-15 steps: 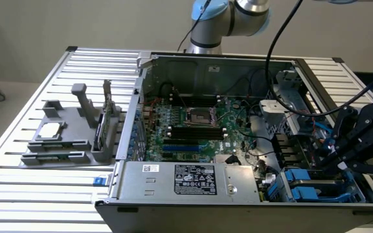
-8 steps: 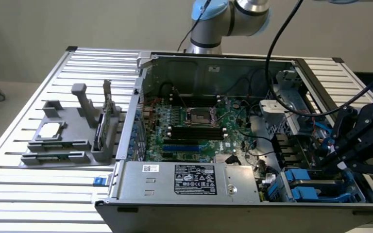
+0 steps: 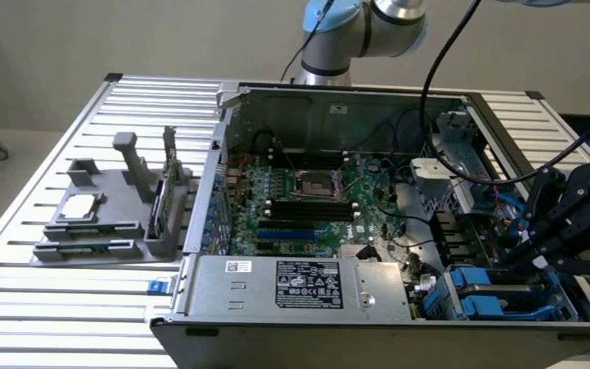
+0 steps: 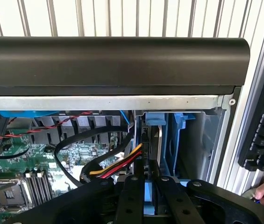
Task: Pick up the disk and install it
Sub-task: 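Insert the first disk wire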
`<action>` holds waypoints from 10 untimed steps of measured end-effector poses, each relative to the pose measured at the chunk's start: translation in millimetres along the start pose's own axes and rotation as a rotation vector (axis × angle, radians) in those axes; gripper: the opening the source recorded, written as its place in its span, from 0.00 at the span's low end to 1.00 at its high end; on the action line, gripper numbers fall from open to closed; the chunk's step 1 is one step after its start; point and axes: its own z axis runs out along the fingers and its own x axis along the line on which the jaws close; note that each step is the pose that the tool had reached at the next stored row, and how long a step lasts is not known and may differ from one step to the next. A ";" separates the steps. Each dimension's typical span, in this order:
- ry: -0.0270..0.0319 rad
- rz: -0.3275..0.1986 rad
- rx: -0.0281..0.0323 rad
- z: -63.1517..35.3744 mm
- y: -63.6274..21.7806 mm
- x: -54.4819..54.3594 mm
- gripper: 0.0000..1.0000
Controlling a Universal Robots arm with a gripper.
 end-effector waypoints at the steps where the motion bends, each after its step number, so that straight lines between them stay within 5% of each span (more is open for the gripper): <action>1: 0.0001 0.000 0.0006 -0.1 0.4 0.0 0.16; 10: 0.0008 0.002 0.0039 -0.8 2.5 0.0 0.16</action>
